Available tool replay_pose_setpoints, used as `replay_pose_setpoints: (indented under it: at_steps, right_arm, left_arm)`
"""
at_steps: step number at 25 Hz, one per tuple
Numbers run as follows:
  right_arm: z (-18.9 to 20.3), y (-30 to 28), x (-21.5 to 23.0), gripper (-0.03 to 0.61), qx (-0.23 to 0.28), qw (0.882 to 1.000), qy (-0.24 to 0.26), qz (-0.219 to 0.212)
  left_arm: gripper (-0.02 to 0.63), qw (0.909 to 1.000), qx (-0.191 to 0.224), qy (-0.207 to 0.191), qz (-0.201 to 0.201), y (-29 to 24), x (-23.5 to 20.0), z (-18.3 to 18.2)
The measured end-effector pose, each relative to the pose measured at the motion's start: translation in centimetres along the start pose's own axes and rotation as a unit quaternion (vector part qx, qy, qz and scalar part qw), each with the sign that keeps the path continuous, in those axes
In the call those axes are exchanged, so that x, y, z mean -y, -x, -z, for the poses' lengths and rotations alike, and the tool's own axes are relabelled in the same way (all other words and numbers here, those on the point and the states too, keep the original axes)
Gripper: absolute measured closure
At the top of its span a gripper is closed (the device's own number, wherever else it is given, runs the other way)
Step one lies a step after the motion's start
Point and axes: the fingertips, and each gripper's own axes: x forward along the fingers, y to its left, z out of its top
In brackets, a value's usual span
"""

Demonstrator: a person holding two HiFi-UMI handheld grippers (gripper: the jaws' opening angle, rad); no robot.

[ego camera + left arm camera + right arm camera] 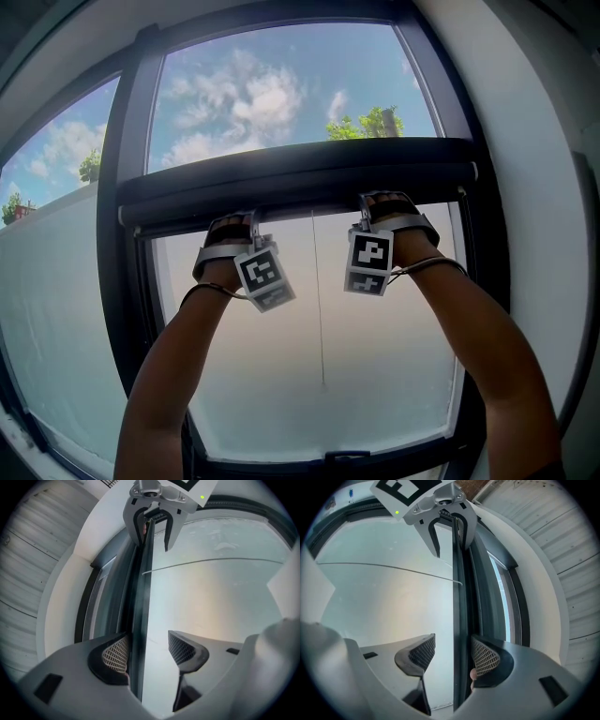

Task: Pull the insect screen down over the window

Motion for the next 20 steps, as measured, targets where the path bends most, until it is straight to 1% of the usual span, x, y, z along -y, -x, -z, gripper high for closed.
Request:
replay_pose_setpoints:
  at_steps: [3,5,8,11,14,17,20]
  right_arm:
    - [0.9,-0.7,-0.5,0.359,-0.018,1.000,-0.006,-0.007]
    - [1.3,-1.1,-0.8,0.347,-0.024,1.000,-0.008,-0.011]
    - [1.5,-1.1,-1.1,0.339,-0.028,0.999,0.005,-0.019]
    - [1.7,-0.9,-1.1,0.339,-0.036,0.998,0.024,-0.040]
    - [1.5,-0.8,-1.2,0.339,-0.040,0.997,0.029,-0.068]
    - [1.4,-0.4,-1.5,0.339,-0.043,0.994,0.013,-0.102]
    - [1.3,0.0,-1.5,0.339,-0.041,0.991,0.014,-0.126]
  left_arm:
    - [0.379,1.0000,-0.004,0.004,0.008,-0.2,0.1,0.0]
    - [0.375,0.9999,-0.006,0.002,0.016,-0.4,0.4,-0.1]
    - [0.374,0.9998,0.000,0.003,0.020,-0.4,0.4,-0.2]
    - [0.374,0.9997,0.007,0.004,0.022,-0.4,0.3,-0.3]
    - [0.374,0.9990,0.005,0.003,0.045,-0.2,0.4,-0.1]
    - [0.374,0.9970,0.001,0.005,0.077,0.1,0.7,-0.1]
    - [0.374,0.9953,0.002,-0.004,0.097,0.4,0.8,-0.2]
